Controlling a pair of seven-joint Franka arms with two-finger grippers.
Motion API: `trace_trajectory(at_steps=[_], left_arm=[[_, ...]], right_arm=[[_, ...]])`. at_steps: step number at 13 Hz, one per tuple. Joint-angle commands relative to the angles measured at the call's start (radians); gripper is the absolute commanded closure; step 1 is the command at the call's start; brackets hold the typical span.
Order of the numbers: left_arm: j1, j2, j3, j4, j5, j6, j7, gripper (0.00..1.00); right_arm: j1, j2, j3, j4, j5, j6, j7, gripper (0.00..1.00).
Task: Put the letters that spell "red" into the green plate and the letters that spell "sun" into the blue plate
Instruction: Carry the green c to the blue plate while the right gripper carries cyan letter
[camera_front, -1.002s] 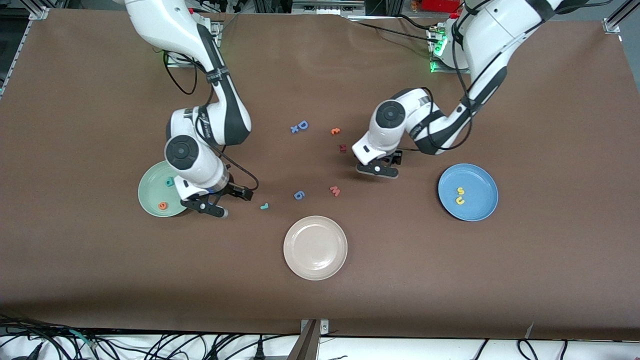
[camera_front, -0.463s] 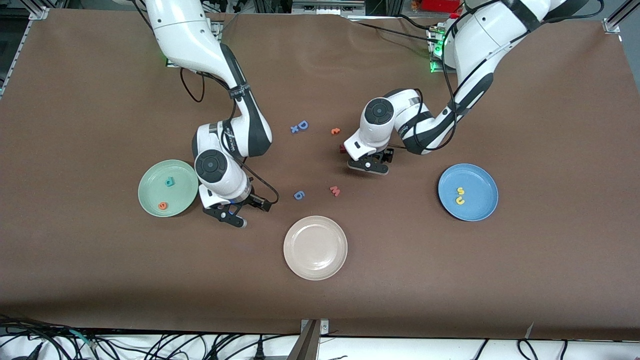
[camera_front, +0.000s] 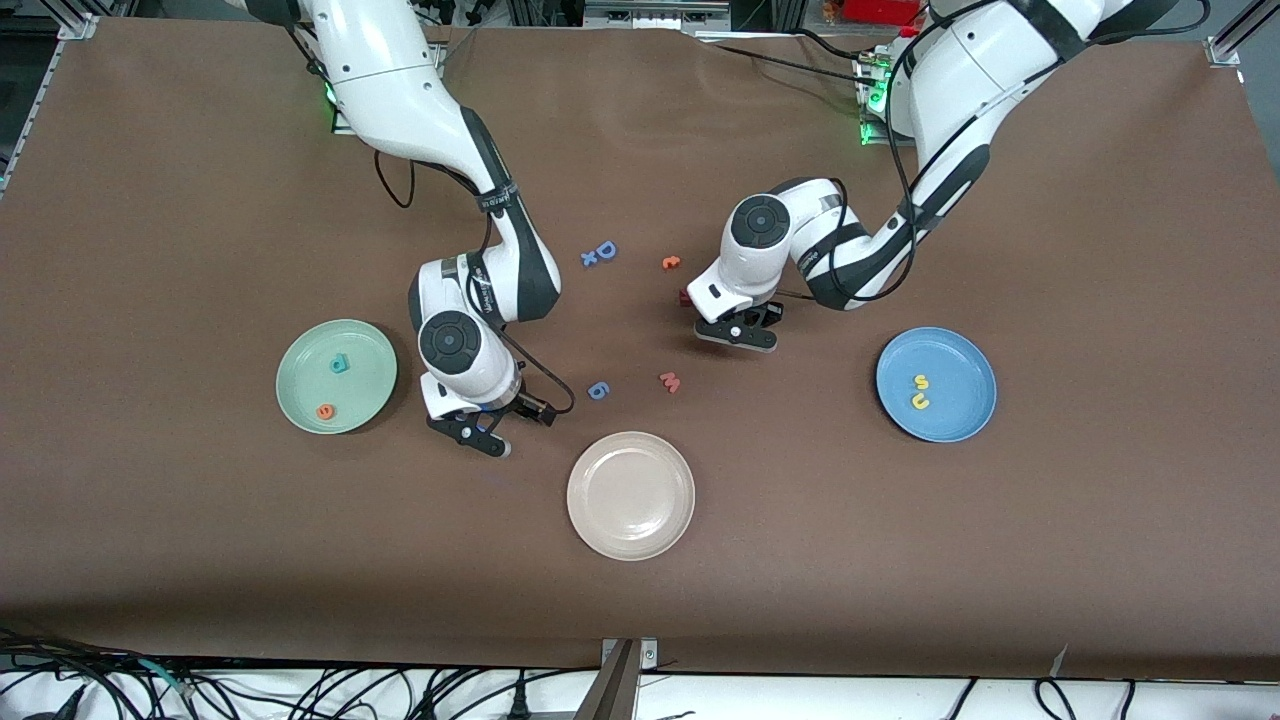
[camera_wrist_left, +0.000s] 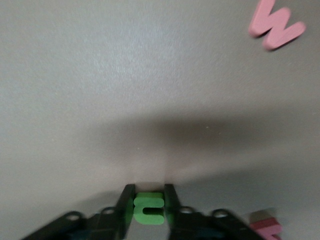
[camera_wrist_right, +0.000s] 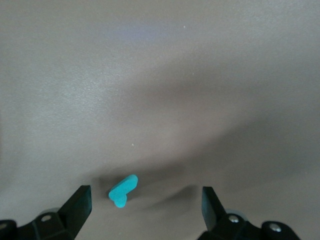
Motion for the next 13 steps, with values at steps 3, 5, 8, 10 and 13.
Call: trace_trajectory(at_steps=[3,5,8,10,13], left_arm=[[0.014,-0.004,-0.003,0.006,0.033,-0.018,-0.01,0.91],[0.029,-0.034,-0.027,0.012,0.024,-0.078,-0.002,0.94],[0.159,-0.067,-0.117,0.021,0.016,-0.2,0.124,0.94],[0.337,-0.065,-0.24,0.032,0.016,-0.276,0.247,0.94],[0.546,-0.064,-0.319,0.038,0.015,-0.331,0.52,0.93]], right_arm=[[-0.01,0.038,0.014,0.038,0.02,0.021,0.024,0.1],[-0.013,0.039,0.026,0.038,0.023,0.029,0.021,0.27],[-0.018,0.038,0.026,0.038,0.023,0.029,0.02,0.55],[-0.018,0.038,0.028,0.038,0.023,0.029,0.02,0.7],[-0.02,0.038,0.028,0.038,0.024,0.029,0.02,0.8]])
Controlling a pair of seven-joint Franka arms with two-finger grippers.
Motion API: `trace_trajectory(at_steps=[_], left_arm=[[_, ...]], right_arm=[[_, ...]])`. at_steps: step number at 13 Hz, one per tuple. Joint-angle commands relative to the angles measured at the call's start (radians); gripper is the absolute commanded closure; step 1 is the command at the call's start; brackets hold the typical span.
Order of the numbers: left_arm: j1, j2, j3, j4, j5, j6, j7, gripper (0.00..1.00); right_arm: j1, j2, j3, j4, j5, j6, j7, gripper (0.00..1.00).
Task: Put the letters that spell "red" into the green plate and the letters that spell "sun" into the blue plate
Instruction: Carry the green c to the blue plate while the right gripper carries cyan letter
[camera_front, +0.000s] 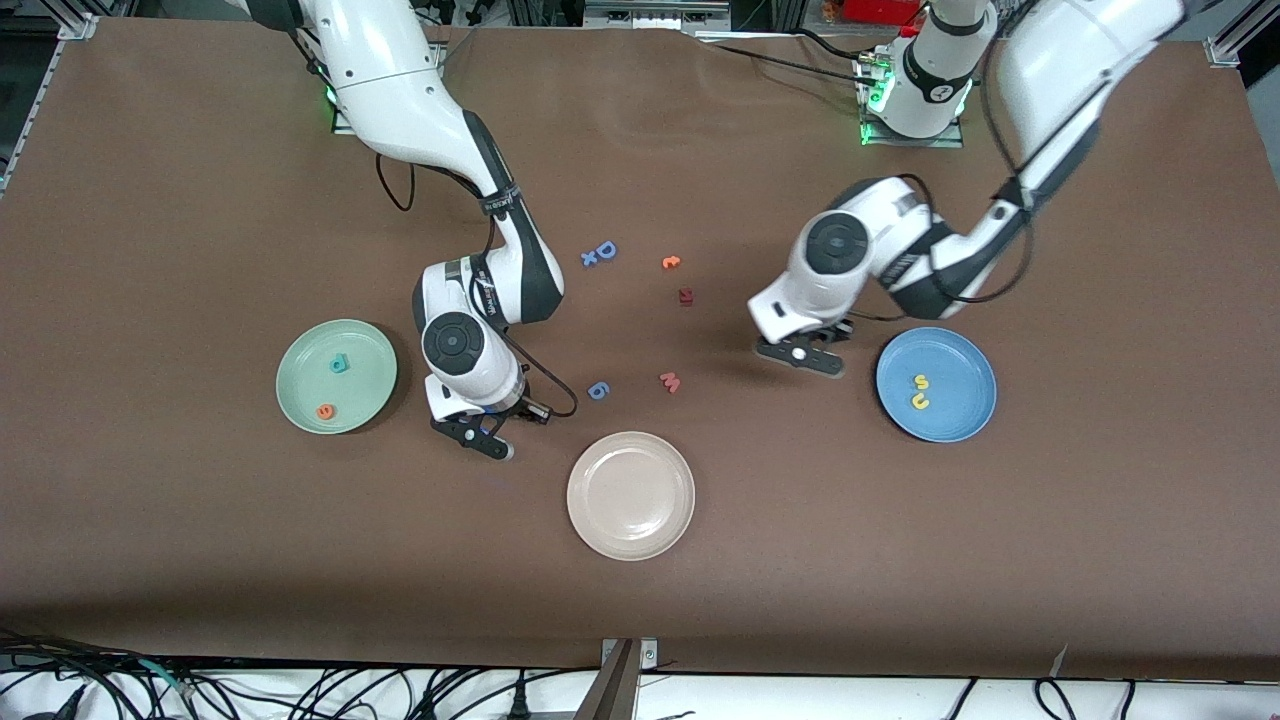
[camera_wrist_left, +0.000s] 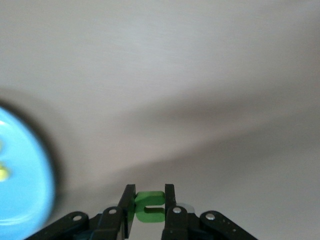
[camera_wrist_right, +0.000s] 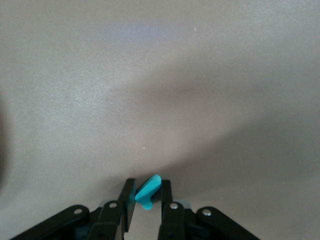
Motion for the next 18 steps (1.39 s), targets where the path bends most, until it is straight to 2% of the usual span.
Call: trace_trajectory(at_steps=[1,5,7,9,12,13,14,15,18], left_arm=[[0.139,-0.003,-0.044,-0.005,0.013,-0.035,0.226,0.93],[0.264,0.005,-0.023,-0.003,0.021,-0.038,0.497,0.92],[0.276,0.01,0.029,0.003,0.029,-0.038,0.574,0.91],[0.278,0.014,0.095,0.004,0.03,-0.026,0.622,0.9],[0.278,0.037,0.125,0.014,0.03,-0.02,0.636,0.82],[0.278,0.04,0.126,0.021,0.03,-0.021,0.636,0.68],[0.275,0.04,0.125,0.026,0.029,-0.021,0.636,0.27],[0.274,0.039,0.125,0.035,0.029,-0.021,0.636,0.01],[0.273,0.028,0.114,0.058,0.013,-0.034,0.633,0.01]], right_arm=[[-0.01,0.027,0.013,0.02,0.021,0.01,0.002,0.8],[-0.01,0.027,0.013,0.022,0.021,0.007,0.001,0.88],[-0.022,0.027,0.013,0.061,0.022,-0.022,-0.001,0.91],[-0.049,0.026,0.011,0.11,0.019,-0.11,-0.009,0.91],[-0.079,0.014,0.001,0.134,0.009,-0.206,-0.106,0.91],[-0.083,0.008,-0.016,0.134,0.004,-0.233,-0.152,0.91],[-0.082,0.003,-0.042,0.131,-0.001,-0.264,-0.201,0.91],[-0.082,-0.011,-0.065,0.124,-0.001,-0.308,-0.246,0.91],[-0.079,-0.052,-0.137,0.08,-0.002,-0.398,-0.379,0.91]])
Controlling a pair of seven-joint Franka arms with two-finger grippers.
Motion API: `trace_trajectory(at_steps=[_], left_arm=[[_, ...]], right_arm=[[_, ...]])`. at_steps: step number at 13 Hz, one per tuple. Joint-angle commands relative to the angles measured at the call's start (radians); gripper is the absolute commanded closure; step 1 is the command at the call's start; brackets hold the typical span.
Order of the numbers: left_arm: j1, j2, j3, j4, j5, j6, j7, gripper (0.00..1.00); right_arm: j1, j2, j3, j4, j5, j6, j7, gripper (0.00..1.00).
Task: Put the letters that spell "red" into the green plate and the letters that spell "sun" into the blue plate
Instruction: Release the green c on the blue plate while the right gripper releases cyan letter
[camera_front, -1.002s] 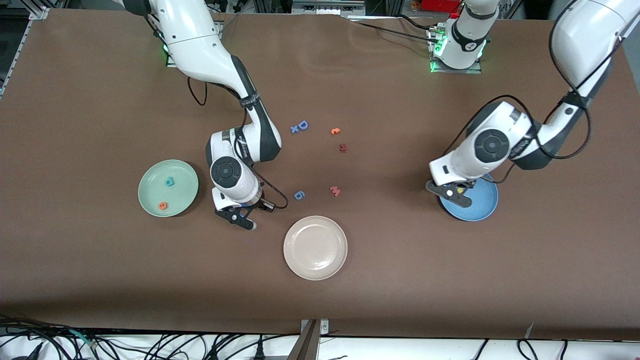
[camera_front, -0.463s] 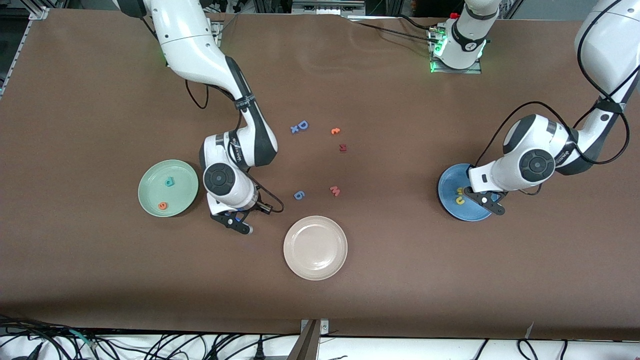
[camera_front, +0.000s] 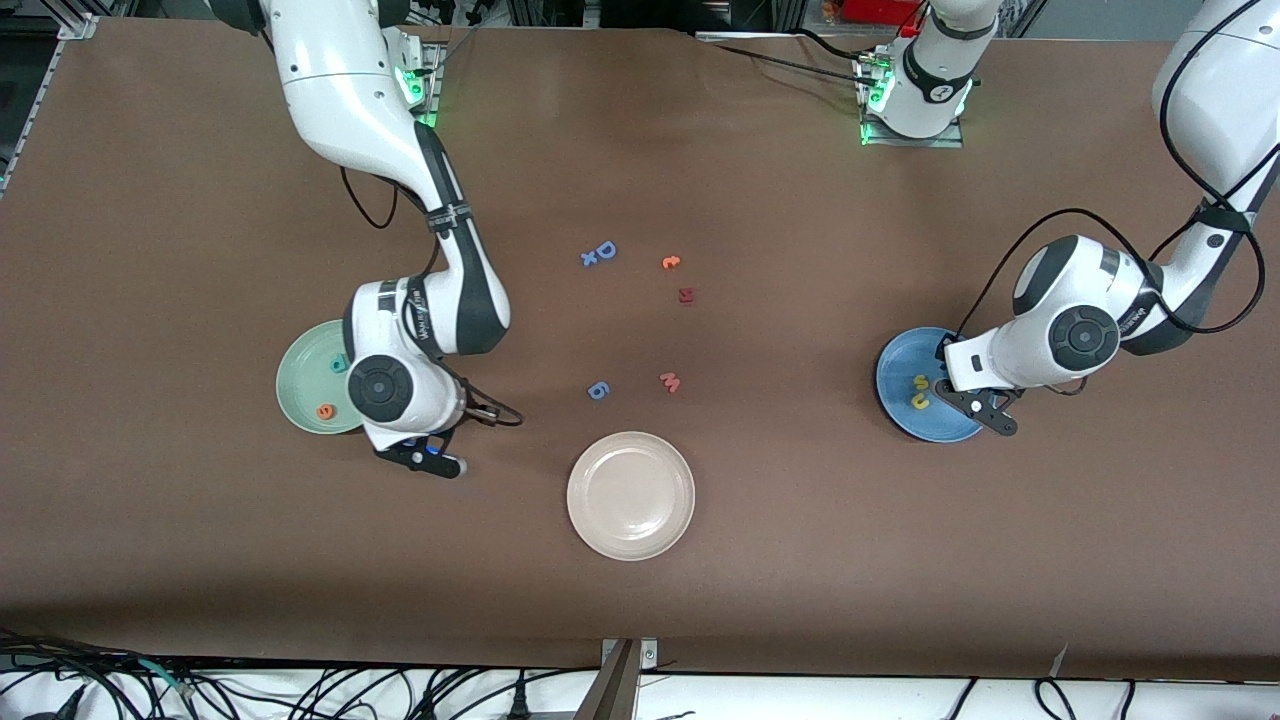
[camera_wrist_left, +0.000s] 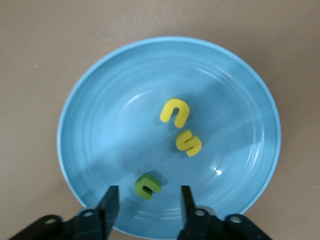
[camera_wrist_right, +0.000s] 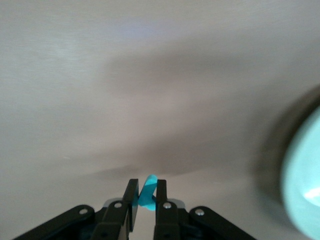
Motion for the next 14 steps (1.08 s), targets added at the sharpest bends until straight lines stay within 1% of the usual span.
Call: trace_trajectory(at_steps=[1,3,4,6,7,8,9,11,12,14], left_arm=[[-0.004,-0.016,-0.022,0.041,0.01,-0.023,0.012,0.0],[0.007,-0.022,-0.077,0.079,-0.011,-0.08,0.009,0.0],[0.002,-0.022,-0.094,0.123,-0.063,-0.141,0.004,0.0],[-0.009,-0.022,-0.126,0.227,-0.17,-0.261,-0.005,0.0],[-0.009,-0.023,-0.144,0.264,-0.195,-0.311,-0.005,0.0],[-0.007,-0.025,-0.17,0.309,-0.215,-0.377,-0.011,0.0],[-0.009,-0.029,-0.195,0.349,-0.229,-0.435,-0.051,0.0],[-0.013,-0.028,-0.267,0.418,-0.229,-0.529,-0.158,0.0],[-0.022,-0.029,-0.276,0.452,-0.228,-0.574,-0.193,0.0],[-0.062,-0.036,-0.272,0.554,-0.229,-0.679,-0.206,0.0]], right_arm=[[0.001,-0.07,-0.047,-0.074,-0.002,-0.04,-0.133,0.91],[0.003,-0.11,-0.091,-0.14,-0.002,-0.043,-0.25,0.91],[0.007,-0.126,-0.105,-0.177,-0.002,-0.036,-0.27,0.91],[0.007,-0.151,-0.134,-0.213,-0.014,-0.029,-0.321,0.91],[0.007,-0.163,-0.147,-0.237,-0.014,-0.014,-0.353,0.91],[0.007,-0.182,-0.15,-0.275,-0.014,0.015,-0.386,0.91],[0.007,-0.203,-0.151,-0.333,-0.014,0.073,-0.419,0.91],[0.009,-0.245,-0.153,-0.458,-0.014,0.218,-0.485,0.91],[0.009,-0.249,-0.153,-0.492,-0.012,0.263,-0.512,0.91],[0.009,-0.254,-0.154,-0.532,-0.011,0.322,-0.539,0.91]])
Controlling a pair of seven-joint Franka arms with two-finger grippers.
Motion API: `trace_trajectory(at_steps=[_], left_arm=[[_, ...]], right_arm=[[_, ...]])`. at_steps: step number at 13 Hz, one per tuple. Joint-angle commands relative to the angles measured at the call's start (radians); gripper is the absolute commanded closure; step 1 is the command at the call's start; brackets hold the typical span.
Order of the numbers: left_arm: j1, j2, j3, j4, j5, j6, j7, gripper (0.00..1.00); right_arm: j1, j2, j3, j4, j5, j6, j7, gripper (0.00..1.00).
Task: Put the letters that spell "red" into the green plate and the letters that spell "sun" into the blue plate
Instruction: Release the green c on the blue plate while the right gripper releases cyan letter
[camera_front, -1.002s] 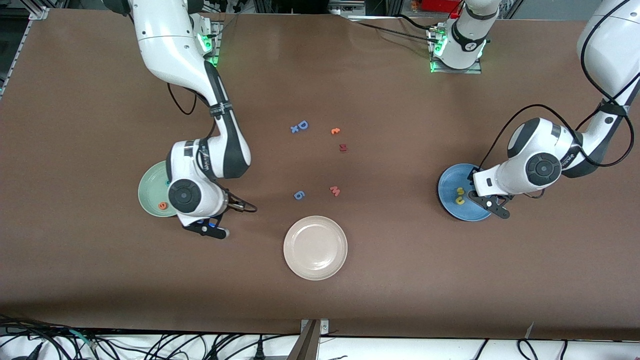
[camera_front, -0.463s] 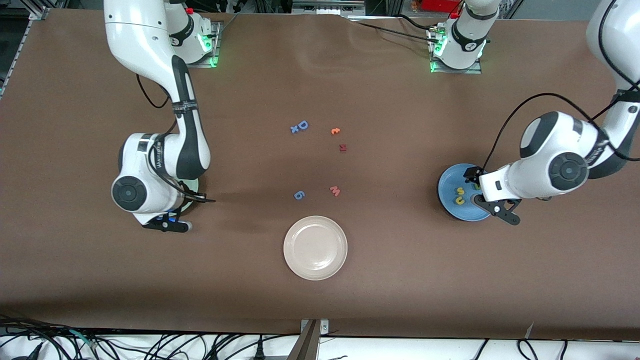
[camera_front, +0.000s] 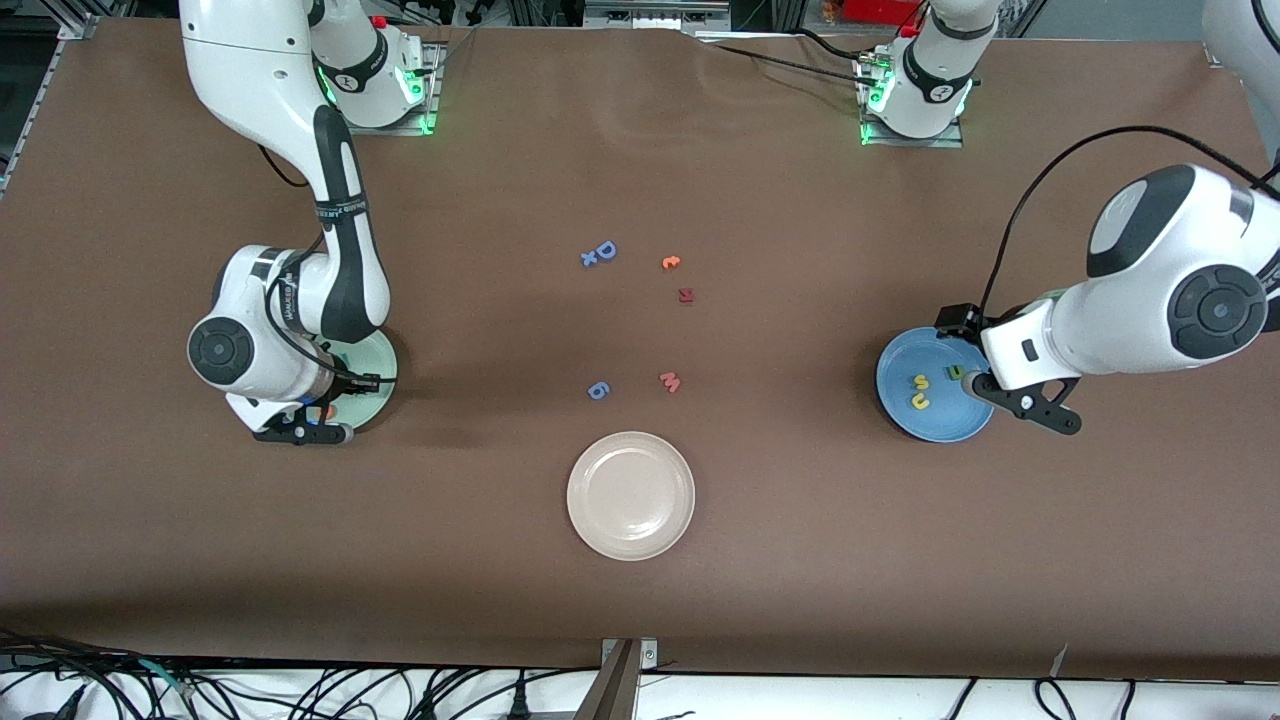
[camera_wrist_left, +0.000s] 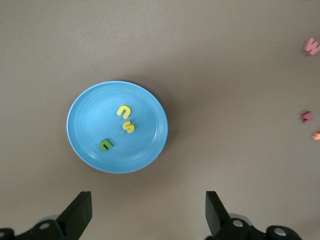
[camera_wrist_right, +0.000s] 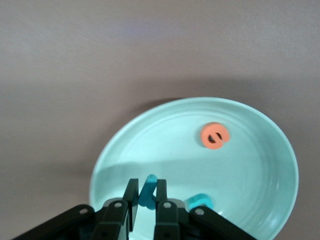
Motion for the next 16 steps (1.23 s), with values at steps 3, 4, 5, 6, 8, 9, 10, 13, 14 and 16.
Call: trace_trajectory(at_steps=[3,4,5,6,8,9,10,13,14,16], left_arm=[[-0.111,-0.096,0.107,0.151,-0.034,-0.116,-0.015,0.0],[-0.134,-0.135,0.162,0.165,-0.083,-0.113,-0.015,0.0],[-0.17,-0.164,0.249,0.177,-0.138,-0.109,-0.017,0.0],[-0.229,-0.181,0.352,0.203,-0.205,-0.105,-0.018,0.0],[-0.383,-0.228,0.644,0.209,-0.34,-0.085,-0.012,0.0],[-0.471,-0.248,0.763,0.206,-0.359,-0.077,-0.011,0.0],[-0.538,-0.277,0.825,0.194,-0.358,-0.073,-0.018,0.0],[-0.657,-0.362,0.912,0.15,-0.355,0.01,-0.017,0.0],[-0.698,-0.391,0.966,0.119,-0.359,0.041,-0.006,0.0],[-0.714,-0.481,0.985,0.001,-0.375,0.096,-0.006,0.0]], right_arm=[[0.012,-0.063,0.001,-0.089,-0.001,0.063,-0.017,0.53],[0.012,-0.063,0.001,-0.085,0.003,0.061,-0.013,0.15],[0.012,-0.068,-0.001,-0.081,0.004,0.057,-0.013,0.01],[0.012,-0.074,-0.001,-0.079,0.003,0.057,-0.017,0.01],[0.012,-0.086,-0.001,-0.078,0.003,0.049,-0.016,0.01],[0.012,-0.093,0.001,-0.072,0.003,0.032,0.001,0.01],[0.013,-0.097,0.007,-0.06,0.003,0.008,0.042,0.01],[0.039,-0.109,0.009,-0.03,0.003,-0.06,0.13,0.0],[0.039,-0.113,0.009,-0.015,0.003,-0.08,0.151,0.01],[0.041,-0.116,0.009,0.028,0.003,-0.156,0.196,0.01]])
